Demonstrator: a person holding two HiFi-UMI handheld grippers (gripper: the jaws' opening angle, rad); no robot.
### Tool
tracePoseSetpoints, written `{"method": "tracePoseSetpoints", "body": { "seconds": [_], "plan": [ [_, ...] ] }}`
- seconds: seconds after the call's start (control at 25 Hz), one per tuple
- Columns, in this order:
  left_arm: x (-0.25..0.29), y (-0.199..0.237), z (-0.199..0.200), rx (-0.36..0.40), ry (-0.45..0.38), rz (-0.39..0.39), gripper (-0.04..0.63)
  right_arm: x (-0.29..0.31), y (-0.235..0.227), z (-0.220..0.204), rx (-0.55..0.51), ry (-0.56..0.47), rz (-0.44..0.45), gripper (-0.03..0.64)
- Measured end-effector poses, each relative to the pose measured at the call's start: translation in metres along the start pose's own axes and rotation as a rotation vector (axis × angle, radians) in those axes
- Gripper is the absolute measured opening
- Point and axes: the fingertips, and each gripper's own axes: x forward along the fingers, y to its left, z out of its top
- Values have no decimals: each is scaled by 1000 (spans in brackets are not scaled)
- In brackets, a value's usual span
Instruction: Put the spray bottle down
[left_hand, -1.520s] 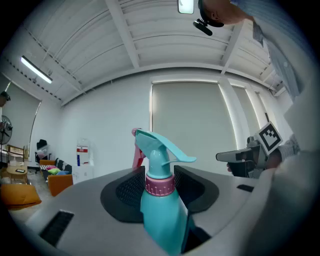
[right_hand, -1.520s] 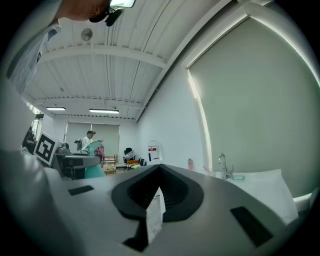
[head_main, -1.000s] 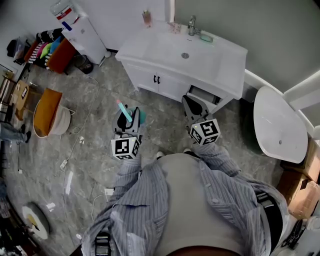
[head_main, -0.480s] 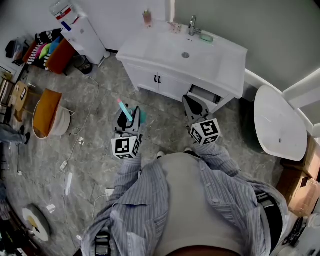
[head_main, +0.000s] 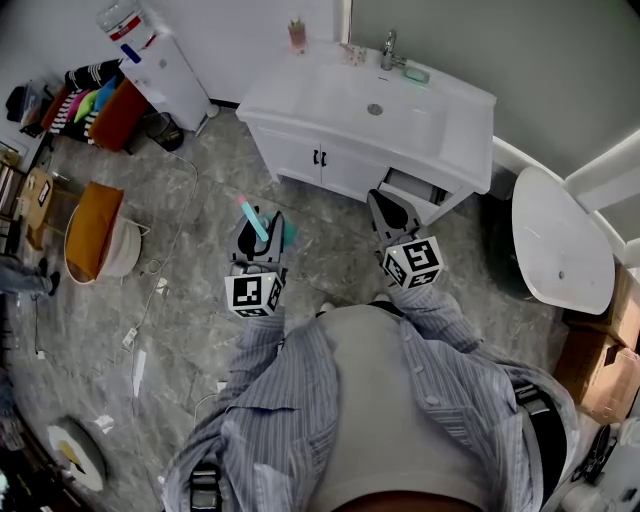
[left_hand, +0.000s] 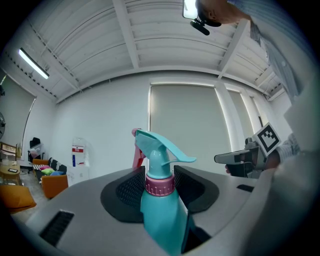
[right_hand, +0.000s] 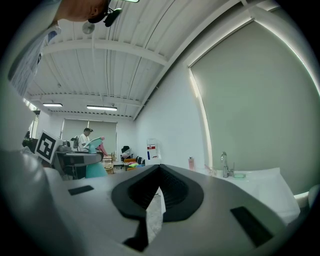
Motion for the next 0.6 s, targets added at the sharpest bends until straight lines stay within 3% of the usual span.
{"method": "tracePoseSetpoints", "body": {
  "seconds": [0.6],
  "plan": [
    [22,42,-10,-18,2,-25,176,44,7,-1,-13,5,-28,15]
  ]
}}
